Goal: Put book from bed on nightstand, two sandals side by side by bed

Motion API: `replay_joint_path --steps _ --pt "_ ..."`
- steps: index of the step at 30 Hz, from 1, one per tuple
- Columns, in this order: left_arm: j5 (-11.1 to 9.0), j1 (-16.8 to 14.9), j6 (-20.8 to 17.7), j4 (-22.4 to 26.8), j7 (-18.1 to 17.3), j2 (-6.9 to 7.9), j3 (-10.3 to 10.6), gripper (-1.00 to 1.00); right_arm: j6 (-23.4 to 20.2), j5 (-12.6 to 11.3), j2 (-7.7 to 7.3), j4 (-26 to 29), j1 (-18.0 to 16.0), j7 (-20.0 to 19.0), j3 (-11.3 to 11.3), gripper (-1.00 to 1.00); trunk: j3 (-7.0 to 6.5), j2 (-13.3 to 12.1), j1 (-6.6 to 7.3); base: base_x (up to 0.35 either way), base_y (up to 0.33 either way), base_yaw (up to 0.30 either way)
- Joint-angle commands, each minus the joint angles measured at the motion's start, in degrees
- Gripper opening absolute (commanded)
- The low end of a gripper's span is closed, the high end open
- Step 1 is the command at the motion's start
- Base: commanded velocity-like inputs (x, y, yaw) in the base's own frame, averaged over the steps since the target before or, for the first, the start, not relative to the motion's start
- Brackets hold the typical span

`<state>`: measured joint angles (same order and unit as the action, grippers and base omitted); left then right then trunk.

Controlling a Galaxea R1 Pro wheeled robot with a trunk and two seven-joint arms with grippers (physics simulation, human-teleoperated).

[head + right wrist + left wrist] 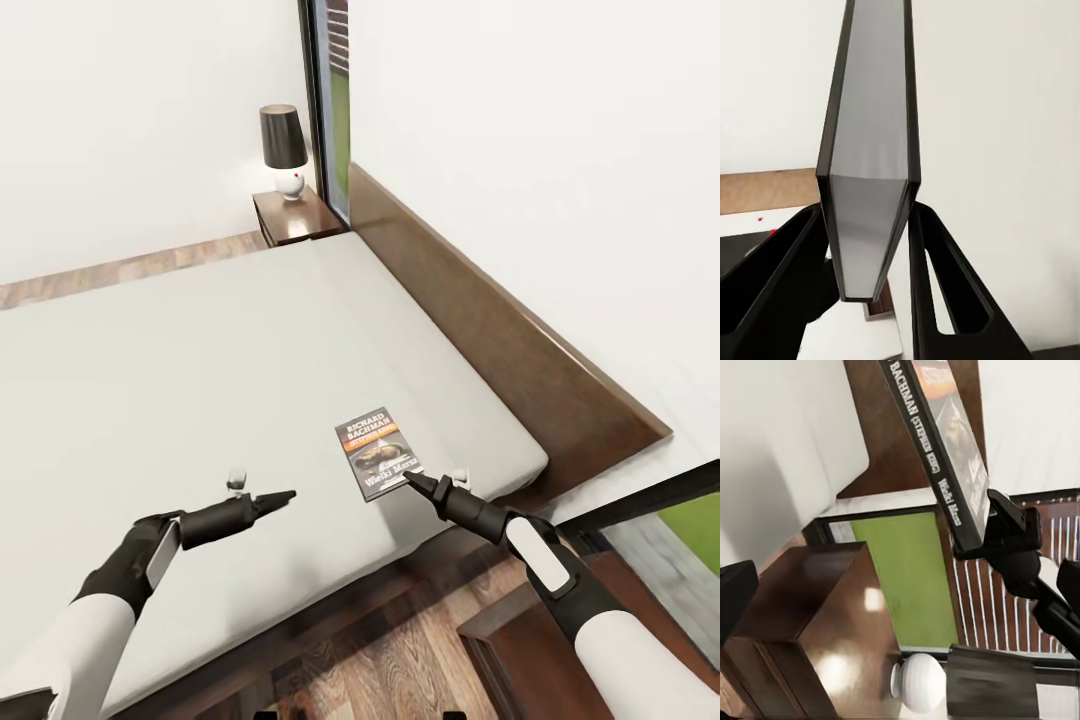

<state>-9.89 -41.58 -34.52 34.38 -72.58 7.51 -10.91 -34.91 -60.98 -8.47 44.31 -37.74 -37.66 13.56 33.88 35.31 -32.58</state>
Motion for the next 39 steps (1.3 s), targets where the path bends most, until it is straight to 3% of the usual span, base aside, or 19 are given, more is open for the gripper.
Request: replay_joint_path --steps 1,8,33,39 --pt "-0.13 -0.01 -0.59 -0.68 -0.26 -0.02 -0.06 1.00 -0.25 -0.45 -0.05 -0.01 -0.05 0.04 0.15 -1.00 -0.13 -0.36 0.21 0.000 0.000 0.000" --pt "-0.13 -0.04 -0.52 -1.93 -0.68 -0.09 -0.01 1.00 -0.25 -0.53 -0.05 -0.38 -0.06 0.04 0.14 -1.00 -1.39 -3.17 1.75 0.000 0.000 0.000" --pt "-0.06 -0.02 -0.46 -2.04 -0.46 -1.27 0.01 1.00 -0.25 -0.45 -0.05 -0.53 -0.04 0.04 0.24 -1.00 -1.39 -3.17 1.75 0.000 0.000 0.002" --pt "-0.12 -0.02 -0.46 -2.10 -0.37 -1.67 0.01 1.00 -0.25 -0.41 0.02 -0.46 -0.04 0.05 0.33 -1.00 -1.39 -3.17 1.75 0.000 0.000 0.252"
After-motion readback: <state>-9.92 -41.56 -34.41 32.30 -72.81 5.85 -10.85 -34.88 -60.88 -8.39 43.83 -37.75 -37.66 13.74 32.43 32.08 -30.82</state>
